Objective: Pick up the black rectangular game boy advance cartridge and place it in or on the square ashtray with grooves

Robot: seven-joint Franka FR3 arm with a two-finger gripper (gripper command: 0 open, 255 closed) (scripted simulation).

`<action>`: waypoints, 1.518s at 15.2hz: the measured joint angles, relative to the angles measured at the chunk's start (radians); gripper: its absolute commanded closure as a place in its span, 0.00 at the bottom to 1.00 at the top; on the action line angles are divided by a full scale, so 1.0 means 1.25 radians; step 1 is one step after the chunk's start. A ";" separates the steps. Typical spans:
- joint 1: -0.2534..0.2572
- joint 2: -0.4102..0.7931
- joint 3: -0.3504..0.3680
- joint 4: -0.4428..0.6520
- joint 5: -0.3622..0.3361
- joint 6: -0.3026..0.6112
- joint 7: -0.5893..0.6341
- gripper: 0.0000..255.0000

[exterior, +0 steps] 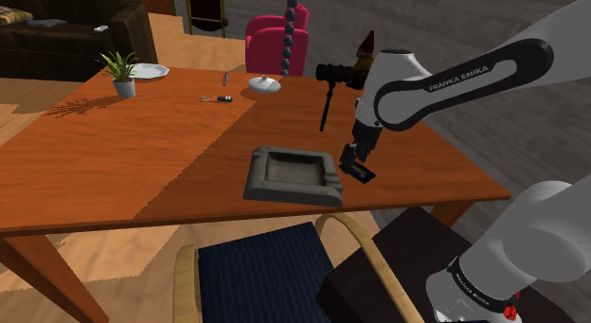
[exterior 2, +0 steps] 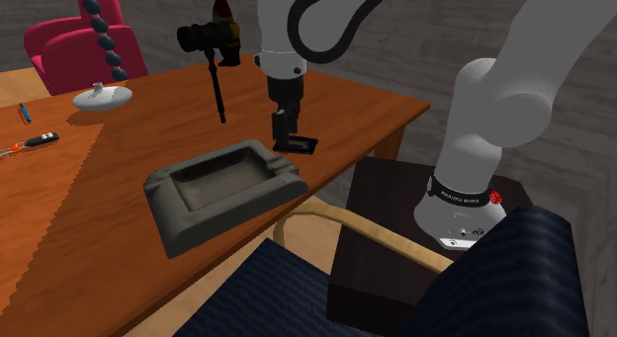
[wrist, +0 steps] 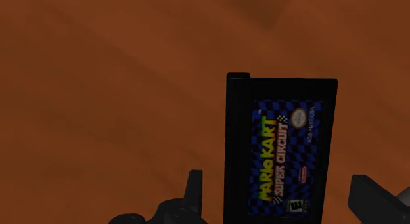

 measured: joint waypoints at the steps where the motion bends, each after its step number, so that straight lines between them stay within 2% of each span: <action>1: 0.000 0.003 0.000 -0.003 0.000 0.006 0.000 0.00; 6: 0.000 0.005 0.000 -0.005 0.000 0.011 0.000 0.00; 7: 0.000 0.005 0.000 -0.005 0.000 0.011 0.000 1.00; 17: 0.002 0.002 0.003 -0.003 0.001 0.011 0.001 1.00; 23: 0.000 -0.035 -0.002 0.021 0.001 -0.055 -0.002 1.00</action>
